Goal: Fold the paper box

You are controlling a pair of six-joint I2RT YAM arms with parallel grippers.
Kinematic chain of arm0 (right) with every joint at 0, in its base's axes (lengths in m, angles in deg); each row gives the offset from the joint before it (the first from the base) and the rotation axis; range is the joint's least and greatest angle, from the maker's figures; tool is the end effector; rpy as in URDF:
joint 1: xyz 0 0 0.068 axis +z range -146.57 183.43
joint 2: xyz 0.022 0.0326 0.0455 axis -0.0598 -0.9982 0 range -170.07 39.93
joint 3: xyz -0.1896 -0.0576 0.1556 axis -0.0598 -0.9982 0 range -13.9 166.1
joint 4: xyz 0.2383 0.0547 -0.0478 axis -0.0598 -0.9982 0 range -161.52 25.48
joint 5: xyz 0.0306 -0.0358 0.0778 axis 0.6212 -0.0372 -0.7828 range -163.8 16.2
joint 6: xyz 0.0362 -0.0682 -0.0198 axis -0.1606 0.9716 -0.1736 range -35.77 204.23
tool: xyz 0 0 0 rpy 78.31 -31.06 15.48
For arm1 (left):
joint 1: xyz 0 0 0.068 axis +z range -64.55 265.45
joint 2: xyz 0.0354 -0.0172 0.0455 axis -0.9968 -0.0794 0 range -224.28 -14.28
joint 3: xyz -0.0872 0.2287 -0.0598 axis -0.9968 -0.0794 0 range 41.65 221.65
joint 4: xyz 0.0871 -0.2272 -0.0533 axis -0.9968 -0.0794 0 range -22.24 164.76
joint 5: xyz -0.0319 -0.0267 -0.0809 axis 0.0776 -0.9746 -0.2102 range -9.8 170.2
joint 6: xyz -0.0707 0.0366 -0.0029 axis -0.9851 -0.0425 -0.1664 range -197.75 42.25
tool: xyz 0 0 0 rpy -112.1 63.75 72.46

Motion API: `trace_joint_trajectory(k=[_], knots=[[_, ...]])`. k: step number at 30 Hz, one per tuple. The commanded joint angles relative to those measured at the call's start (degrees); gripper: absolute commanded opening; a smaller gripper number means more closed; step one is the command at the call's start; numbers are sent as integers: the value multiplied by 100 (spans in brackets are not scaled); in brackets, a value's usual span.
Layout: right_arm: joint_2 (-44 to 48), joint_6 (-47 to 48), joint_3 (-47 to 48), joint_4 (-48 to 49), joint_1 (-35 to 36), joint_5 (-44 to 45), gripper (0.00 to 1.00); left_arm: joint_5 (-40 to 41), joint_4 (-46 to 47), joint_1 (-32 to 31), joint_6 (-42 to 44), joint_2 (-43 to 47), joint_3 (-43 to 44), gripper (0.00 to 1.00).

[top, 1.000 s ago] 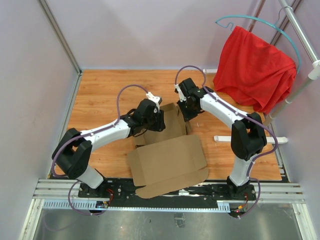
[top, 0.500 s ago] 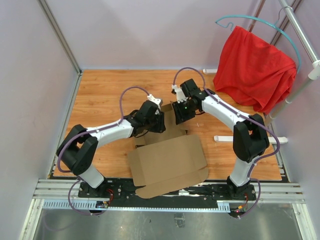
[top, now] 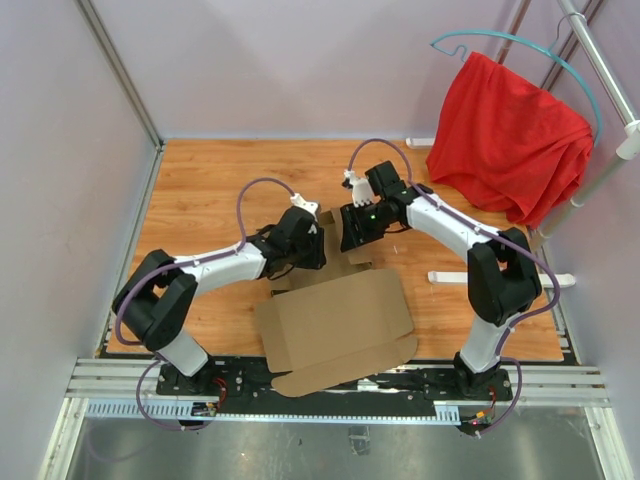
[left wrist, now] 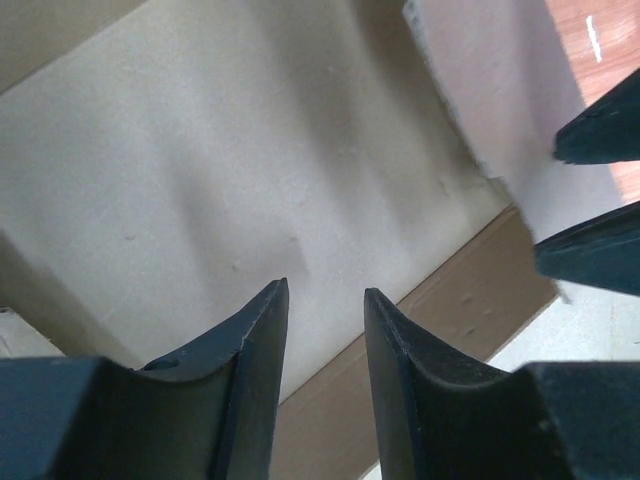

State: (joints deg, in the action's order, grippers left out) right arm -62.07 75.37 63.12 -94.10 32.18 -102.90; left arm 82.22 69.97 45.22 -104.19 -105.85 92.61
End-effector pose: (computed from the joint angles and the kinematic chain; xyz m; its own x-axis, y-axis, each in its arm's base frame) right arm 0.3203 0.2138 0.1979 -0.8087 -0.2901 -0.5118 -0.5494 0.6833 0.4809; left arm 0.2625 -0.2188 0.1490 -0.7658 0.0650 -0.6398 0.3189 0.9023 -0.2901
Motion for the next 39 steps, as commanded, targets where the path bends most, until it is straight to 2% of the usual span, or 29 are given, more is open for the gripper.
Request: trace_joint_trajectory(k=[1,6,11,13,22,28,34,39], knots=[[59,-142,-189,276,-95,-117,50,157,191,-29,-57,370,-56,42],[169,-345,-351,595,-329,-9,49,244,208,-29,-63,599,-174,41],[109,-317,-197,482,-406,435,35,289,225,-25,-81,819,-290,41],[76,-293,-127,417,-406,542,33,299,218,-29,-81,908,-320,40],[-55,-158,64,123,-331,984,31,315,143,-29,-64,1220,-359,40],[-143,50,282,-204,-101,1677,33,277,165,-29,-81,1229,-410,39],[-370,143,444,-268,-54,1729,40,314,148,-29,-73,1419,-555,39],[-479,193,483,-258,-54,1756,55,301,63,-29,-134,1885,-785,39]])
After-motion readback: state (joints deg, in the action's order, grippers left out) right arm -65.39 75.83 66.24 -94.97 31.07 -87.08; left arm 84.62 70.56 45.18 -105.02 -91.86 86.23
